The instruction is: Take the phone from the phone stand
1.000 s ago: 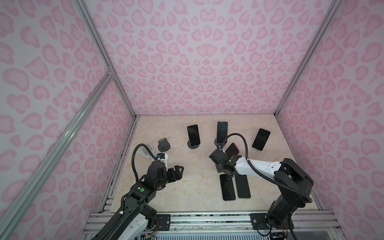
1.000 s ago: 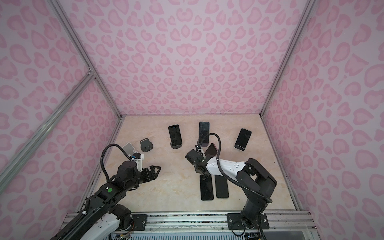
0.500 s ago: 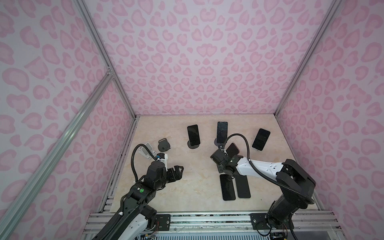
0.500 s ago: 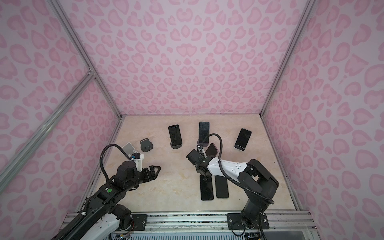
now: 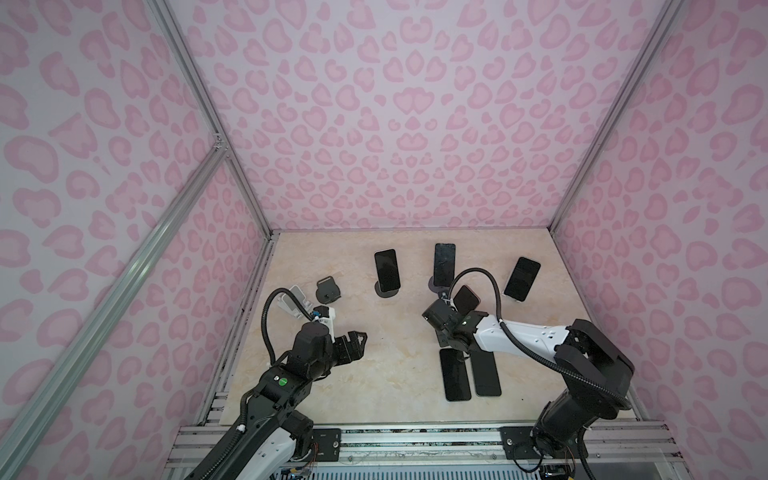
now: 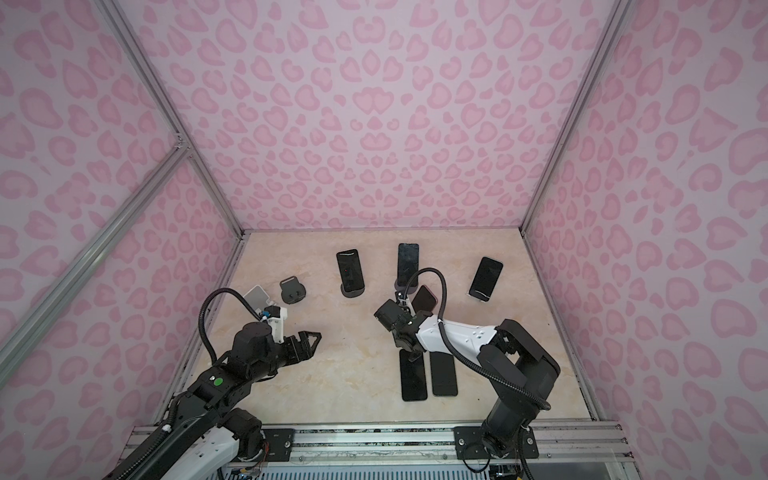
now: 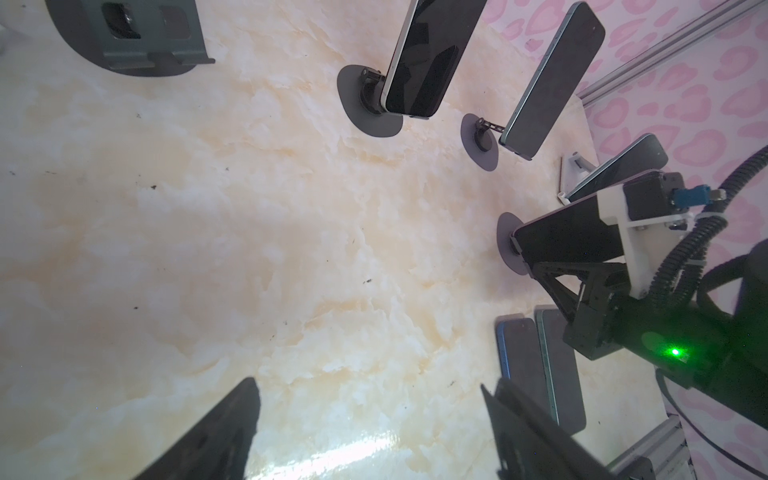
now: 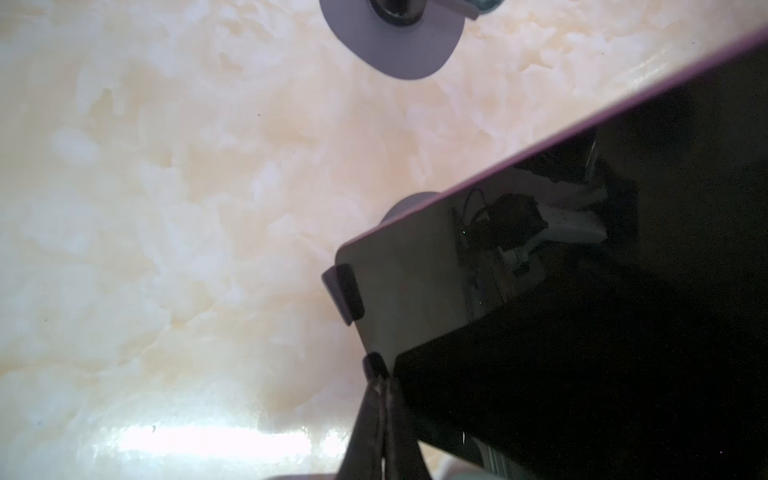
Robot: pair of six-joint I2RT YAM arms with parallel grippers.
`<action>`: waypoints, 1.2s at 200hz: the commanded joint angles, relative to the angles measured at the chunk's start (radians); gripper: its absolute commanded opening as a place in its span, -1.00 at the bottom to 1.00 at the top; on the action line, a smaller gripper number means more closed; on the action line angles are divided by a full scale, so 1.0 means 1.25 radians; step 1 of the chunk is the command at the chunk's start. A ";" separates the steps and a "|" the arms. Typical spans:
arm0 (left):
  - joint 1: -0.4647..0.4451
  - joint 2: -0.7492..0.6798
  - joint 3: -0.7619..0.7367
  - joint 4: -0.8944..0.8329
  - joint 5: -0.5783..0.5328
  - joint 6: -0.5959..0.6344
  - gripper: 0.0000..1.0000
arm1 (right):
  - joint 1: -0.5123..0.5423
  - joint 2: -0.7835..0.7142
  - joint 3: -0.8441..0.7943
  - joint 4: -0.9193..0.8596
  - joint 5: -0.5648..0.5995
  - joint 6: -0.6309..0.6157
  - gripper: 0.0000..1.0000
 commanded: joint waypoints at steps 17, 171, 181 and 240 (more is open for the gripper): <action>0.000 -0.001 0.001 0.001 -0.002 0.005 0.79 | -0.001 -0.008 -0.011 -0.017 0.012 0.004 -1.00; 0.000 -0.005 0.004 -0.004 0.001 0.004 0.78 | -0.007 -0.089 -0.048 -0.039 0.028 0.004 -1.00; 0.000 -0.004 0.004 -0.004 0.001 0.004 0.78 | 0.000 -0.099 -0.047 -0.038 0.021 0.006 -1.00; -0.001 -0.001 0.014 -0.006 0.003 0.003 0.78 | 0.031 -0.062 -0.043 0.009 0.022 0.015 -1.00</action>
